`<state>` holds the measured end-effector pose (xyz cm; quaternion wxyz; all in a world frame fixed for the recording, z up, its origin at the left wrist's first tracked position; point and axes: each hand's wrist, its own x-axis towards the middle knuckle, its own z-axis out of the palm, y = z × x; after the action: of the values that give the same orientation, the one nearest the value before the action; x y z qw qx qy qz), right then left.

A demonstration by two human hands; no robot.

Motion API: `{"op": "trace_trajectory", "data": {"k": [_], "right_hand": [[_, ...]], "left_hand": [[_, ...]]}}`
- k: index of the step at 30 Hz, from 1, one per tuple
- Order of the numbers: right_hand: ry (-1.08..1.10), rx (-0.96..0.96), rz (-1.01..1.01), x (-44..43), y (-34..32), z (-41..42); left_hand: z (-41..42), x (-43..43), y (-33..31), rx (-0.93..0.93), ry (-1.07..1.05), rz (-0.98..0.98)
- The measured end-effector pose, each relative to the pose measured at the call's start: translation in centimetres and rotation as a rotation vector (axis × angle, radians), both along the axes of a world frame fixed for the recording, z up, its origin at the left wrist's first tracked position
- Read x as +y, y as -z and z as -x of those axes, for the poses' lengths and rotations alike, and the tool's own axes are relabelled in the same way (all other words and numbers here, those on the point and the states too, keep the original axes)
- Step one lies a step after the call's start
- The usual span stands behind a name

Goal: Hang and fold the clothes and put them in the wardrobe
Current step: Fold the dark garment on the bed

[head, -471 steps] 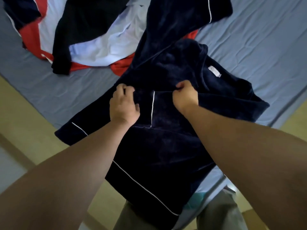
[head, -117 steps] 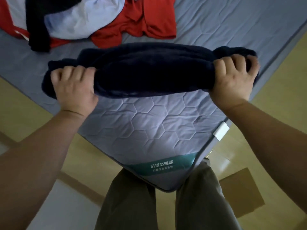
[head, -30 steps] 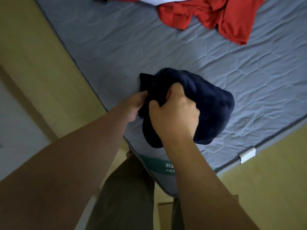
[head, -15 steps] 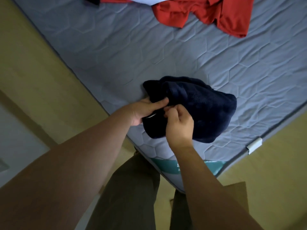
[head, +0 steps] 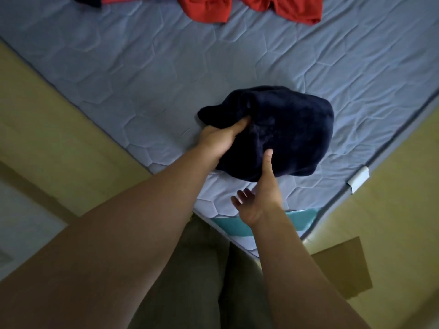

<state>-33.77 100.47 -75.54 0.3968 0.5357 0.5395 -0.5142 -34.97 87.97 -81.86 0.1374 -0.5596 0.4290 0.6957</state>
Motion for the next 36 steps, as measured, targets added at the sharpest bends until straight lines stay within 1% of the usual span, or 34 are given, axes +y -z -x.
{"op": "trace_trajectory", "data": {"k": [3, 5, 7, 9, 11, 13, 17, 19, 22, 25, 28, 31, 33, 35, 36], "right_hand": [[0.037, -0.035, 0.229, 0.6, 0.0, 0.2], [0.026, -0.022, 0.35, 1.3, -0.8, 1.0], [0.054, 0.023, 0.508, 2.0, -2.6, 2.4], [0.141, 0.011, 0.6, 2.4, -5.9, 3.4], [0.171, 0.004, 0.619, 2.6, -10.1, 3.7], [0.137, 0.021, 0.622, 2.9, -15.3, 3.3], [-0.037, 0.135, 0.568, 3.7, -26.3, 2.1], [-0.124, 0.197, 0.59, 3.8, -31.8, 1.4], [-0.219, 0.315, 0.644, 3.5, -39.3, 0.4], [-0.294, 0.439, 0.705, 2.3, -46.5, -0.5], [-0.393, 0.562, 0.748, 0.1, -53.0, -1.5], [-0.45, 0.648, 0.835, -2.1, -58.4, -3.3], [-0.481, 0.708, 0.901, -3.1, -61.3, -4.3], [-0.569, 0.782, 0.923, -4.3, -63.4, -5.2], [-0.643, 0.833, 0.916, -5.1, -64.3, -5.7]], "left_hand": [[0.1, 0.7, -1.1, -0.067, 0.015, 0.104], [-0.2, 1.3, -2.6, -0.061, 0.015, 0.136], [-0.7, 1.9, -5.1, -0.037, -0.005, 0.144], [-1.4, 2.4, -8.9, -0.037, 0.003, 0.19], [-2.1, 2.8, -13.5, -0.03, -0.015, 0.205], [-3.2, 3.5, -18.7, -0.022, -0.066, 0.165], [-6.3, 4.9, -29.3, -0.023, -0.152, 0.192], [-7.8, 5.3, -34.8, -0.022, -0.172, 0.227], [-10.2, 5.2, -43.6, 0.068, -0.209, 0.267], [-13.7, 3.9, -51.8, 0.2, -0.137, 0.23], [-18.4, 1.2, -58.0, 0.348, -0.08, 0.179], [-23.1, -1.9, -62.5, 0.434, -0.15, 0.195], [-25.5, -4.3, -65.2, 0.482, -0.245, 0.236], [-27.2, -7.1, -68.2, 0.595, -0.317, 0.263], [-27.8, -8.4, -69.8, 0.667, -0.313, 0.279]]}}
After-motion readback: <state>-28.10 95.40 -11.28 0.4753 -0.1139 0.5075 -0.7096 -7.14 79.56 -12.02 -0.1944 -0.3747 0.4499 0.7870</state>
